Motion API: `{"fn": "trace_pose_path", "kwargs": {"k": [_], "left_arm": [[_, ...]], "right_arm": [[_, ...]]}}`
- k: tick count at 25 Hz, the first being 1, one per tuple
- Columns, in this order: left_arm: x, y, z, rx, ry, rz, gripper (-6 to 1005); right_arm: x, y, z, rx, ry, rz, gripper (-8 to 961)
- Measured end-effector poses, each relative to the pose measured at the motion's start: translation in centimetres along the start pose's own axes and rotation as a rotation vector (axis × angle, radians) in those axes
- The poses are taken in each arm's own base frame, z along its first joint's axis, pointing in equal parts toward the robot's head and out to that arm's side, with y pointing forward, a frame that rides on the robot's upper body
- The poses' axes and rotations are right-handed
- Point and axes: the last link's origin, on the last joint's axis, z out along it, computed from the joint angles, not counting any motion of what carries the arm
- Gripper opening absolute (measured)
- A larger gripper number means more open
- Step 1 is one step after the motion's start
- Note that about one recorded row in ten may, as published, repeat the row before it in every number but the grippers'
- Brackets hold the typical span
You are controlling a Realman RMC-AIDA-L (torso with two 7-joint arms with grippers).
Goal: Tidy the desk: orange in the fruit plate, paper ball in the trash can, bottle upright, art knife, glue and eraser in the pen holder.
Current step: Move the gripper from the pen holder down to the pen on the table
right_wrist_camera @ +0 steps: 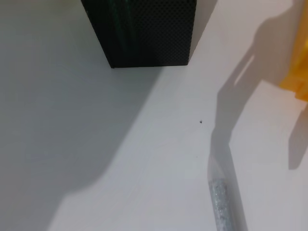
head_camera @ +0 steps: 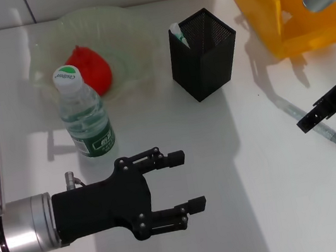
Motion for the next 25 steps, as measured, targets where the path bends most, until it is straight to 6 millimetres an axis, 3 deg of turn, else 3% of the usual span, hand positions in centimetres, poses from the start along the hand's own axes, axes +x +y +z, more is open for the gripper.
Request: {"fn": "trace_pose_path", "kwargs": {"k": [12, 25], "left_arm": [[-0.1, 0.1, -0.1, 0.001, 0.0, -0.003, 783], [-0.2, 0.2, -0.1, 0.002, 0.0, -0.007, 783]], "right_arm": [[-1.2, -0.2, 2.4, -0.011, 0.018, -0.034, 819], [-1.1, -0.4, 3.2, -0.014, 0.024, -0.043, 799]]}}
